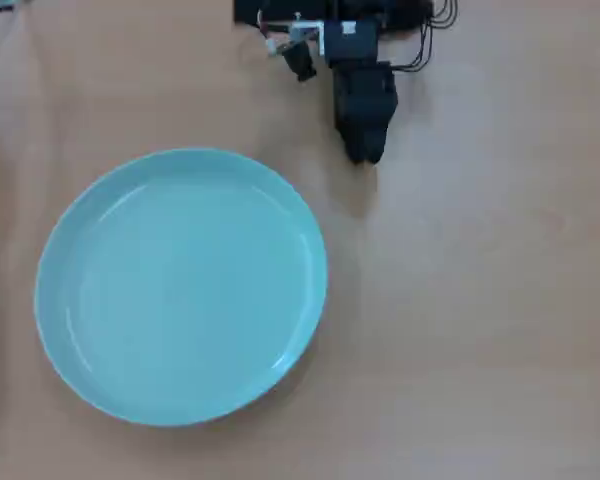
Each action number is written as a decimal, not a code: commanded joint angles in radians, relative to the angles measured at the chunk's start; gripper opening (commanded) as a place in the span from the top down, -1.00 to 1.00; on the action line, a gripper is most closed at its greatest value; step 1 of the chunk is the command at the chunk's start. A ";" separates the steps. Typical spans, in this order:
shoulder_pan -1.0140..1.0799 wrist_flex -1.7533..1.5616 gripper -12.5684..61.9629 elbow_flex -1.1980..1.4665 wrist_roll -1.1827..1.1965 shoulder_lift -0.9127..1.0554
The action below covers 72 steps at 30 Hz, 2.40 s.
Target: Move the green bowl from right to left
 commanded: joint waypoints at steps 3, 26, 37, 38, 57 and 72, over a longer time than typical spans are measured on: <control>-0.002 0.103 -0.38 0.029 0.000 0.086; 0.002 0.103 -0.37 0.020 0.005 0.086; -0.029 0.558 -0.37 -0.318 0.009 0.087; -0.040 0.617 -0.37 -0.368 0.009 0.087; -0.140 1.319 -0.37 -1.002 -0.040 0.041; -0.067 1.623 -0.37 -1.499 -0.023 -0.163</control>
